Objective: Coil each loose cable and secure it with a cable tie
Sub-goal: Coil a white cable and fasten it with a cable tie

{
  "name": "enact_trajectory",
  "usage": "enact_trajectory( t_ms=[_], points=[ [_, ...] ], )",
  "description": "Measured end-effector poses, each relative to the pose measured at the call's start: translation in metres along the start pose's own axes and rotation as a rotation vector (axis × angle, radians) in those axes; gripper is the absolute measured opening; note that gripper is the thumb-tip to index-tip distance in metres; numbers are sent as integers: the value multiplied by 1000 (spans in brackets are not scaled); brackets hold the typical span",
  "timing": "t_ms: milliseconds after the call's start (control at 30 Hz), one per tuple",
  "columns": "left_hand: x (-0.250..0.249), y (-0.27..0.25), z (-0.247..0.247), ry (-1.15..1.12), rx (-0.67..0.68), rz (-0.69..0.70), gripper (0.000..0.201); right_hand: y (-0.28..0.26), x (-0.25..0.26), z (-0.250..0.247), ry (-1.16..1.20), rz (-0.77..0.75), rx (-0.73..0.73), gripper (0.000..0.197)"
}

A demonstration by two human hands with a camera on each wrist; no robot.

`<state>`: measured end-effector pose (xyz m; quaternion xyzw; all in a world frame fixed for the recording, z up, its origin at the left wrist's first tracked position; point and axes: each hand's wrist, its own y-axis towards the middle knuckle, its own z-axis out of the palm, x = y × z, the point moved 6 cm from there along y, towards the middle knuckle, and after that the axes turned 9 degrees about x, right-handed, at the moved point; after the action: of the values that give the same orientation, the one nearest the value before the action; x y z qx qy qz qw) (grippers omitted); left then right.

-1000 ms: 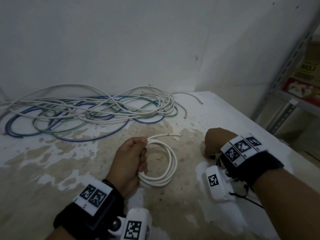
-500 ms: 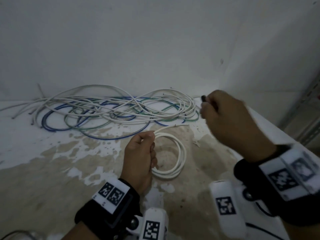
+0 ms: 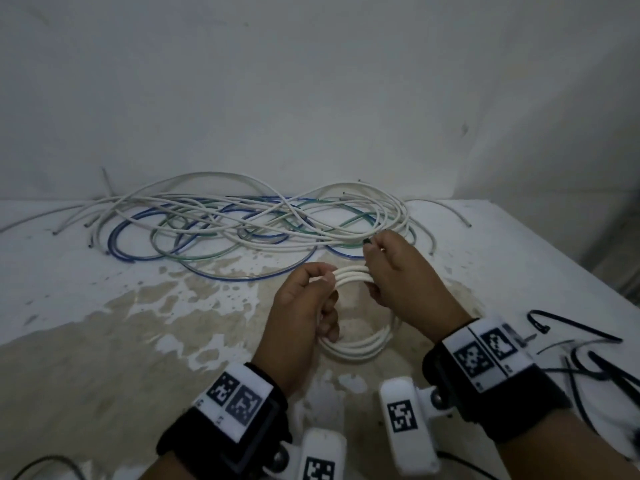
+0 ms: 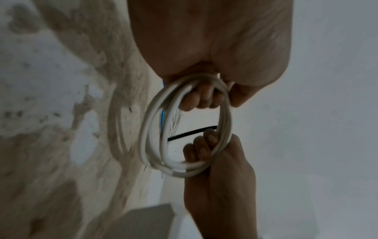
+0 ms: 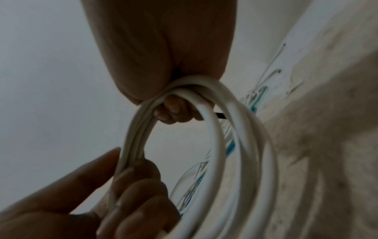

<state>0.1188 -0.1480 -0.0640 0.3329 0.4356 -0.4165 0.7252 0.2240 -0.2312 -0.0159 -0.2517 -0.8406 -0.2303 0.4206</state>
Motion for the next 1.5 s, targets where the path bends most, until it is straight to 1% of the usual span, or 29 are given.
enact_trajectory(
  t_ms=[67, 133, 200, 267, 333, 433, 467, 500, 533, 600, 667, 700, 767, 833, 1000, 1100, 1267, 1400, 1500],
  points=[
    [-3, 3, -1, 83, 88, -28, 20, 0, 7, 1, -56, -59, 52, 27],
    [-5, 3, -2, 161, 145, -35, 30, -1, 15, 4, -161, -119, 109, 25],
    [-4, 2, 1, 145, 182, -62, 32, -2, 20, 7, -199, -155, 126, 25],
    [-2, 0, 5, 56, 193, -110, 27, 0, 18, 8, -178, -146, 121, 24],
    [0, 0, 3, 23, 133, -131, 23, 2, 17, 9, -210, -149, 90, 22],
    [2, 4, -9, 12, -30, -98, 23, -2, 31, -2, -302, -283, -102, 17],
    [1, 5, -15, 1, -90, -76, 25, -6, 39, -8, -290, -323, -148, 16],
    [0, 6, -22, -18, -149, -50, 25, -10, 47, -13, -276, -352, -148, 14],
    [-2, 7, -28, -42, -202, -27, 26, -15, 55, -16, -280, -371, -96, 12],
    [-4, 9, -39, -64, -282, 11, 27, -26, 67, -13, -332, -359, 111, 12],
    [-5, 9, -46, -45, -326, 33, 27, -35, 66, -8, -368, -239, 334, 12],
    [-5, 9, -48, -34, -334, 39, 27, -38, 61, -6, -409, -172, 413, 12],
    [-5, 9, -49, -19, -338, 40, 27, -40, 50, -1, -508, -79, 516, 13],
    [-4, 9, -47, -11, -333, 24, 27, -38, 42, 8, -571, -33, 585, 15],
    [-3, 9, -46, 4, -307, -4, 30, -27, 39, 32, -645, -1, 656, 18],
    [-3, 9, -48, 0, -316, -9, 31, -27, 42, 36, -647, 35, 690, 17],
    [-5, 9, -53, 5, -331, -13, 32, -32, 47, 40, -655, 44, 754, 16],
    [-3, 8, -47, -11, -303, -32, 33, -17, 49, 46, -731, 1, 713, 17],
    [-2, 7, -44, -35, -295, -50, 31, -2, 53, 47, -767, -88, 593, 23]
  ],
)
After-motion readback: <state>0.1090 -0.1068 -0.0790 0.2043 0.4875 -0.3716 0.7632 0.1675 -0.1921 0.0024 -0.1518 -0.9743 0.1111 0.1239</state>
